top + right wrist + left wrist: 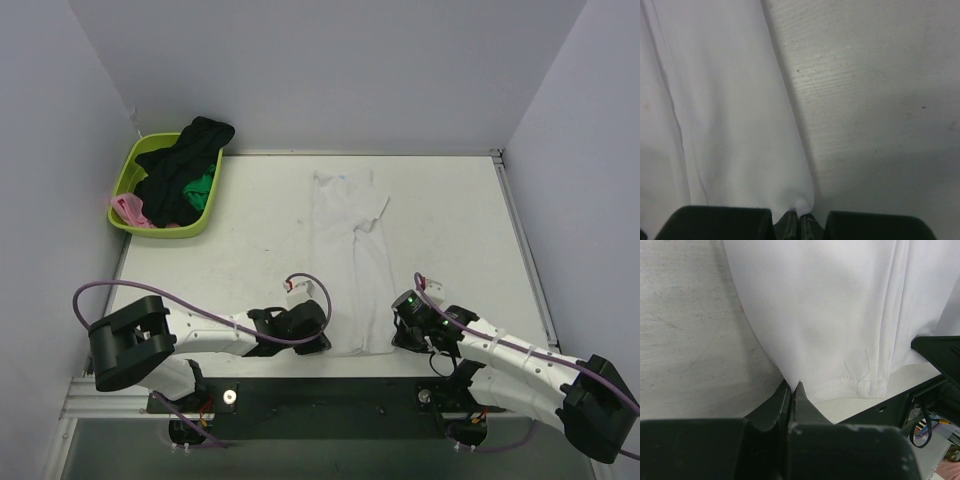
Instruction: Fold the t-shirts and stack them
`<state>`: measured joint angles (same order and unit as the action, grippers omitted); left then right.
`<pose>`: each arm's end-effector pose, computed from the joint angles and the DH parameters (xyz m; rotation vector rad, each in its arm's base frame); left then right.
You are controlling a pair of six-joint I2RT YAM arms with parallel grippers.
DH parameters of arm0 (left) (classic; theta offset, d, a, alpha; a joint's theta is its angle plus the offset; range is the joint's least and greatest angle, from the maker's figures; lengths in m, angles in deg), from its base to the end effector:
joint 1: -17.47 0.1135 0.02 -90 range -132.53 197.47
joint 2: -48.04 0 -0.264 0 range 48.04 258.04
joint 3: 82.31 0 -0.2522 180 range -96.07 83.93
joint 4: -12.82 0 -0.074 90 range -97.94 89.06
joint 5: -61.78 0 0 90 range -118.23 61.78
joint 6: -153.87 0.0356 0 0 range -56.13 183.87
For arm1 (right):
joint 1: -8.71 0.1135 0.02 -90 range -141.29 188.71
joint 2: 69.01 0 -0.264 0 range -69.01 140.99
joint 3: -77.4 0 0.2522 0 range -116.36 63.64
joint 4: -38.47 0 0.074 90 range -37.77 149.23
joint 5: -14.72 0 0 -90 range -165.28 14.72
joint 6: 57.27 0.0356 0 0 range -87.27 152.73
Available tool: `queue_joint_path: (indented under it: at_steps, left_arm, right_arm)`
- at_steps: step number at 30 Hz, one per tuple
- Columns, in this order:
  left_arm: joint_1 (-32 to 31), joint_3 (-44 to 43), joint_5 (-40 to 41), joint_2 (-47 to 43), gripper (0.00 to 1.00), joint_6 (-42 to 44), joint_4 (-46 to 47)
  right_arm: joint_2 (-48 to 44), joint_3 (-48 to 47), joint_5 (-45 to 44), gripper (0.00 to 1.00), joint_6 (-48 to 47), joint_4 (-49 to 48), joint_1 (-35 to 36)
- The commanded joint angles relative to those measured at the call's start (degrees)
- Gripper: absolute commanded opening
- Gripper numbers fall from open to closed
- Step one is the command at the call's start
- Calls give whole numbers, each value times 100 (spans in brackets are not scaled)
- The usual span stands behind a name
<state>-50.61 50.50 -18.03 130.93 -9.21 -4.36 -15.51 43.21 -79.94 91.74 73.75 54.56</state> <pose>0.1021 -0.2369 0.1414 -0.1957 2.6552 -0.7638 0.1166 0.1160 0.1531 0.3364 2.6169 0.6021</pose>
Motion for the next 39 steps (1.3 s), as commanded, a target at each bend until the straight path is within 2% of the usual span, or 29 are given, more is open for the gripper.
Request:
queue_joint_path:
  at_steps: [1,10,16,23,33,39]
  left_arm:
    - [13,275,26,78,0,66,-590]
    - [-66,539,132,-633,0,-40,-906]
    - [-303,618,211,-993,0,-198,-1099]
    - [-329,110,536,-1442,0,30,-1730]
    - [364,-866,536,-1645,0,865,-2189]
    - [892,-1174,439,-1435,0,1199,-2137]
  right_arm:
    - [117,74,-52,0,59,151,82]
    - [-445,4,-245,0,225,599,434]
    - [-656,-304,-508,0,559,959,1022]
    - [-384,-1007,-1018,0,656,1223,1471]
    - [521,-2201,-1756,0,182,1302,1498]
    - [996,-2528,-1766,0,-231,1066,1024]
